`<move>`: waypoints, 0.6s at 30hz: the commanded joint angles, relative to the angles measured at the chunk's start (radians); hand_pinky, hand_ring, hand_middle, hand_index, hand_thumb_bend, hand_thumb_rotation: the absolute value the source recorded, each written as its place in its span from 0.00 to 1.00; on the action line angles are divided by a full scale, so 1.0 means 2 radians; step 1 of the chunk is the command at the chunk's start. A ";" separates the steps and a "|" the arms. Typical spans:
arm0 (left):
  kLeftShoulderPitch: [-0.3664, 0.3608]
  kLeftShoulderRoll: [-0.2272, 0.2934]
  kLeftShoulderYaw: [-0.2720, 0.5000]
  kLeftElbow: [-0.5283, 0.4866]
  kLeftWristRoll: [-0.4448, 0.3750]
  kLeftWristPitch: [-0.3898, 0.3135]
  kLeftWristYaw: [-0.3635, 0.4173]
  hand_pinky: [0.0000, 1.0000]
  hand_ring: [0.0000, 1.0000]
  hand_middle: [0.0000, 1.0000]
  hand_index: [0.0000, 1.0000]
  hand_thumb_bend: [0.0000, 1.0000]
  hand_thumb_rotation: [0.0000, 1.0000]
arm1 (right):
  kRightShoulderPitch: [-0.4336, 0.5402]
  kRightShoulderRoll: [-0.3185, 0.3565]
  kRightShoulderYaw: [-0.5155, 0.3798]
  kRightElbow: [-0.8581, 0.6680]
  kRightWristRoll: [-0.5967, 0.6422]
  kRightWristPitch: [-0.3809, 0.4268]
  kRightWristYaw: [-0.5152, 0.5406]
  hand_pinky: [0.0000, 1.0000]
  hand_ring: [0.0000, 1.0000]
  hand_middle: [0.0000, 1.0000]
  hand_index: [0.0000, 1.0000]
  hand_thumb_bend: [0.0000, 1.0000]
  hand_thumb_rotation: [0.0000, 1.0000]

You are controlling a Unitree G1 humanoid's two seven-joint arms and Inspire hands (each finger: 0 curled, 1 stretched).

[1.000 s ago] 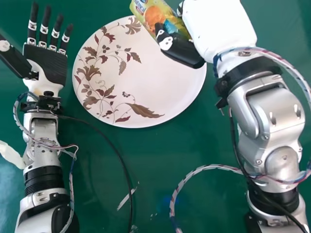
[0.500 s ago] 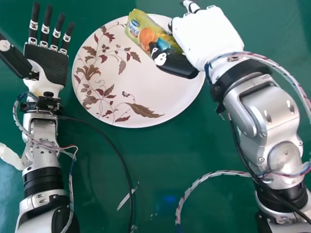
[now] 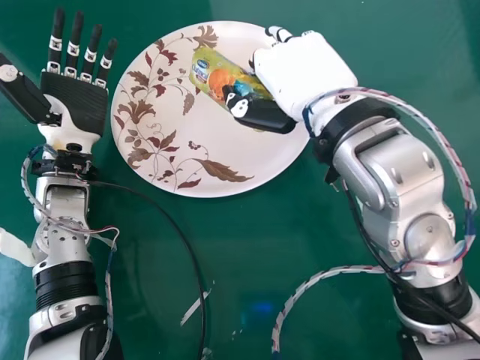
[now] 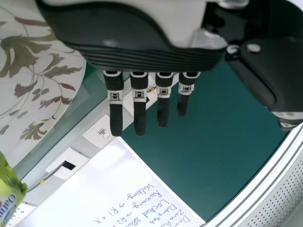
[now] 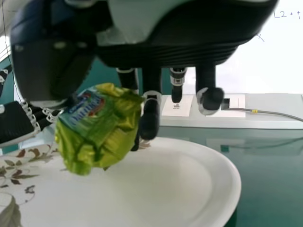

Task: Pick up biscuit and place it in the plate

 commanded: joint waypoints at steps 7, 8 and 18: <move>0.040 -0.020 0.014 0.005 -0.036 0.053 0.026 0.75 0.81 0.90 0.96 0.96 0.64 | 0.003 -0.006 0.009 0.004 0.018 0.005 0.010 0.02 0.08 0.14 0.13 0.20 0.00; 0.041 -0.021 0.015 0.003 -0.039 0.057 0.029 0.76 0.81 0.91 0.97 0.96 0.65 | 0.003 -0.008 0.010 0.004 0.019 0.006 0.014 0.02 0.08 0.14 0.13 0.24 0.00; 0.042 -0.027 0.023 -0.005 -0.059 0.075 0.046 0.75 0.81 0.90 0.96 0.92 0.64 | 0.010 -0.019 0.015 0.011 0.026 0.007 0.009 0.05 0.12 0.19 0.21 0.53 0.04</move>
